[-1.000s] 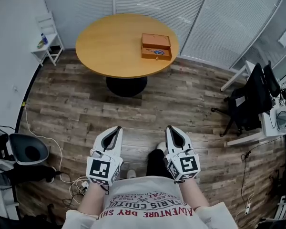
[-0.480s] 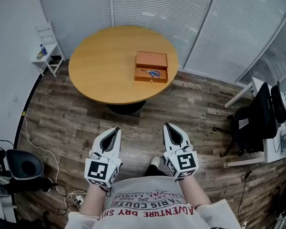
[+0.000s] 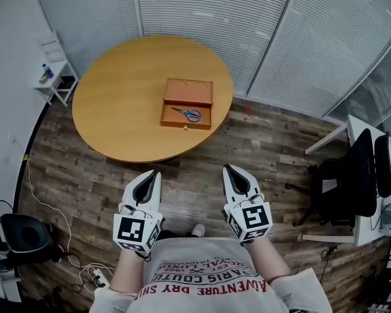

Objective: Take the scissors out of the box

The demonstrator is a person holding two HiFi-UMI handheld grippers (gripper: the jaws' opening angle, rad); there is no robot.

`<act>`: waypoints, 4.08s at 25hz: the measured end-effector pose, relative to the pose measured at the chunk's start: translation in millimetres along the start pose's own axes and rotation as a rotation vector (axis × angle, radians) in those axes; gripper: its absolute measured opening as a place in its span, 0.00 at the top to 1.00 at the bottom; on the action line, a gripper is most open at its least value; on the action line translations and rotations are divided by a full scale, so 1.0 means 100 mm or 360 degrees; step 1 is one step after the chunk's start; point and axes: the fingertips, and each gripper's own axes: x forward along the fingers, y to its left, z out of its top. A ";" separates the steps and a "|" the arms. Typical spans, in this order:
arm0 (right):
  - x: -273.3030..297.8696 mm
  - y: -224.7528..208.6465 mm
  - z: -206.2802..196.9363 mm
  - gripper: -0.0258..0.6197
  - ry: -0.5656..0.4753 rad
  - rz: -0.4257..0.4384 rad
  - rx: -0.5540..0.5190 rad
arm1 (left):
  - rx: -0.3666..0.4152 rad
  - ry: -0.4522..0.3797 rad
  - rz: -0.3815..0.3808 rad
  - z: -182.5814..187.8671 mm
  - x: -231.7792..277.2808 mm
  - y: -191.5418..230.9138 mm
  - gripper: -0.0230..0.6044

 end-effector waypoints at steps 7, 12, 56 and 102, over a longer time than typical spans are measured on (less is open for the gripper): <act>0.48 -0.30 -0.10 0.95 0.0070 0.0044 0.0004 | -0.0029 0.0080 0.0040 -0.11 0.53 0.19 0.95; 0.89 -0.49 -0.12 0.95 0.0102 0.0004 0.0021 | -0.0035 0.0107 0.0013 -0.12 0.97 0.43 0.95; 3.81 -0.93 -2.29 0.76 0.1708 0.0673 -0.0849 | -0.0184 0.0286 -0.0063 -0.62 3.04 2.20 0.95; 3.76 -0.85 -0.86 0.82 0.0920 0.0698 -0.0356 | -0.0036 0.0195 0.0126 -0.14 3.01 2.16 0.95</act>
